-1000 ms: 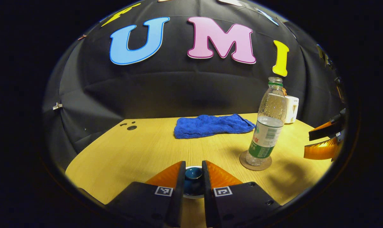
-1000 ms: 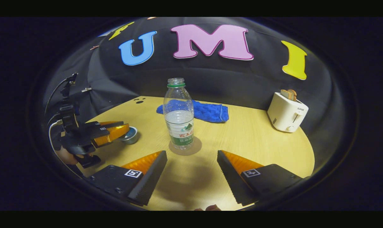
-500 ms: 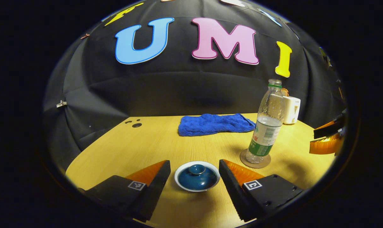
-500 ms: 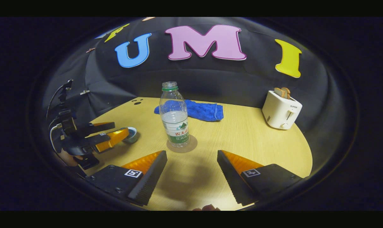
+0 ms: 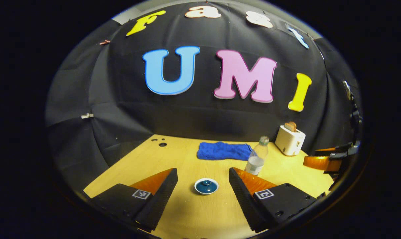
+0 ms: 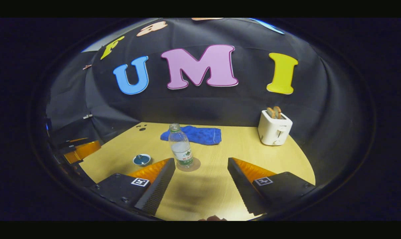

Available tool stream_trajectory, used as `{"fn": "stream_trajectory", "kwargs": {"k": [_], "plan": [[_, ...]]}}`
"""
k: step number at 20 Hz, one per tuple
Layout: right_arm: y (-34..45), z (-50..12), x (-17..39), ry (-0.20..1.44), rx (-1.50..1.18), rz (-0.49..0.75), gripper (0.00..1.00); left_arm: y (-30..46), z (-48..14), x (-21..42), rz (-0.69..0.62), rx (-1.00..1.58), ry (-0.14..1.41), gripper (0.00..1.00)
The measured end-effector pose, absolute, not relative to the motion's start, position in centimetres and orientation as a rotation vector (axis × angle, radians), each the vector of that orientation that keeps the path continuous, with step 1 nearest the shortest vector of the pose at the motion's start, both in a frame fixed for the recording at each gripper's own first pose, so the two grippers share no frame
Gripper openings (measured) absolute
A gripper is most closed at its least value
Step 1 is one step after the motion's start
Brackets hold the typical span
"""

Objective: Open the teacup lid with one hand, grasp the water bottle and pour water into the teacup with the other hand; after pouring, place the water bottle on the coaster and then close the teacup lid.

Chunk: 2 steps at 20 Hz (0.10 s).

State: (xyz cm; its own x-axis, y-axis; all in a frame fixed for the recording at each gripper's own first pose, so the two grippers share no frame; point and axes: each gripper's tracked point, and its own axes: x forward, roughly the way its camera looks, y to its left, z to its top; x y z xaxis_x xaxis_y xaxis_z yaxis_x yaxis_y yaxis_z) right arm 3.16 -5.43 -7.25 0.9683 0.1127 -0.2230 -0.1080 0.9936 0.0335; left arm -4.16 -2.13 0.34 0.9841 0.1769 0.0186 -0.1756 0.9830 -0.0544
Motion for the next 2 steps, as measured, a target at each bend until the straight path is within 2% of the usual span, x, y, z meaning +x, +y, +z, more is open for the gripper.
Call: {"fn": "stream_trajectory", "kwargs": {"k": [2], "plan": [[-6.1,-5.6,1.6,0.197,0.029,0.086,0.99,-2.8,2.9,-6.3,0.185,-0.058,-0.072,0.98]]}}
